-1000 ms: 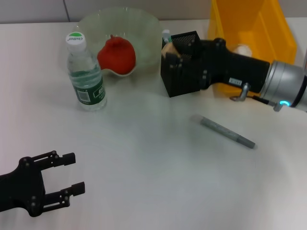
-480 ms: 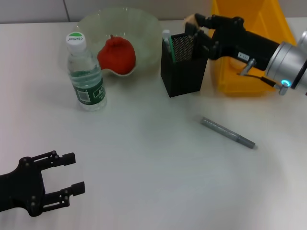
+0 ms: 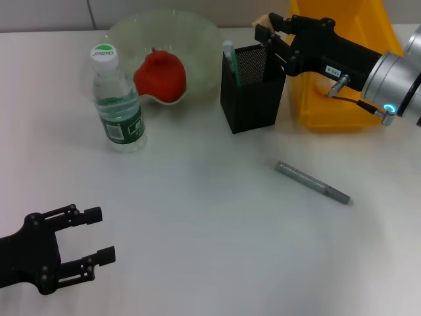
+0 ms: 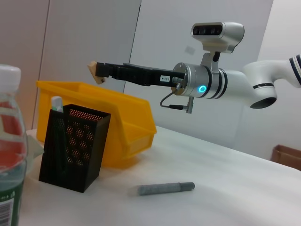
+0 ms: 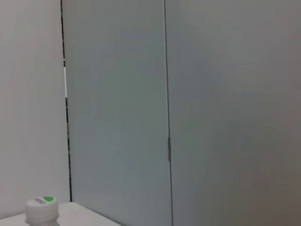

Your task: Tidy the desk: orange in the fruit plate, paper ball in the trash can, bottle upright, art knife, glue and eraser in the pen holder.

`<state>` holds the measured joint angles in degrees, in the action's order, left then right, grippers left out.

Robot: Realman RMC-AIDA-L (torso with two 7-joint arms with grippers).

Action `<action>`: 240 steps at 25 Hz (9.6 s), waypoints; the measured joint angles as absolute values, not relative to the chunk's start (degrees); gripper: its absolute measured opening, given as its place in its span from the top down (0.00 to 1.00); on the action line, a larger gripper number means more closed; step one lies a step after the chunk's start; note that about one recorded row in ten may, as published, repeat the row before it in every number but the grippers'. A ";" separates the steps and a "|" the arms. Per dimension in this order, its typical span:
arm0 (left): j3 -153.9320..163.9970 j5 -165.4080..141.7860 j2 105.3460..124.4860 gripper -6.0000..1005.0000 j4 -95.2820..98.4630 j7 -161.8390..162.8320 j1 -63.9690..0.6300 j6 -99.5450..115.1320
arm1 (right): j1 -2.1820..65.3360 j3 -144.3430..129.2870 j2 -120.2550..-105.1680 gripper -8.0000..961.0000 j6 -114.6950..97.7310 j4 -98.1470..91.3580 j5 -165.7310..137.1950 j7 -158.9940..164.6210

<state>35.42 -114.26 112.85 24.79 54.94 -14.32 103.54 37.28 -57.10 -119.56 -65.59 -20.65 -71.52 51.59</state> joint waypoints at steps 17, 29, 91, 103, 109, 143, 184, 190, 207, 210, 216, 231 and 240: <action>35.33 -114.26 112.76 0.28 25.06 54.93 -14.32 103.54 | 37.31 -56.57 -119.60 0.35 -65.47 -20.65 -71.36 50.18; 35.33 -114.26 112.76 0.28 25.08 54.93 -14.32 103.54 | 37.31 -56.60 -119.71 0.25 -65.47 -20.56 -71.00 50.18; 35.24 -114.26 112.76 0.28 25.14 54.93 -14.59 104.59 | 32.53 -57.14 -118.33 0.15 -86.12 -25.31 -79.79 55.28; 35.24 -114.28 112.77 0.28 25.14 55.08 -14.57 104.82 | 30.97 -56.79 -118.06 0.15 -88.46 -47.06 -103.41 84.68; 35.24 -114.26 112.83 0.28 25.09 55.10 -14.61 105.00 | 34.05 -56.63 -117.19 0.15 -91.30 -53.31 -116.41 97.59; 34.71 -114.26 112.94 0.28 25.14 56.52 -15.30 105.02 | 52.57 -72.79 -119.27 0.15 -87.59 -50.69 -150.07 127.15; 34.63 -114.16 112.61 0.29 25.21 57.22 -16.52 104.56 | 54.53 -74.14 -119.45 0.15 -85.53 -48.03 -150.35 126.86; 34.58 -114.16 112.72 0.29 25.22 57.22 -16.56 104.47 | 55.16 -77.60 -119.57 0.15 -82.06 -45.13 -150.24 127.29; 34.45 -114.17 112.86 0.29 25.17 57.22 -16.62 104.29 | 55.19 -80.37 -119.70 0.16 -78.96 -42.98 -149.73 127.35; 34.45 -114.17 112.86 0.29 25.17 57.22 -16.61 104.28 | 55.19 -80.39 -119.71 0.17 -78.93 -42.97 -149.68 127.37; 34.45 -114.17 112.94 0.28 25.18 57.22 -16.56 104.23 | 55.08 -80.42 -119.71 0.18 -78.92 -43.04 -149.67 127.36; 34.45 -114.17 113.03 0.28 25.22 57.21 -16.62 104.61 | 54.67 -83.77 -119.79 0.47 -76.74 -42.96 -149.74 128.66; 34.46 -114.17 113.03 0.28 25.23 57.12 -16.70 104.50 | 54.66 -83.99 -119.80 0.82 -76.50 -42.98 -149.75 128.83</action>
<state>34.46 -114.17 113.03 25.23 57.12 -16.70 104.50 54.66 -83.99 -119.80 -76.50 -42.98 -149.75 128.83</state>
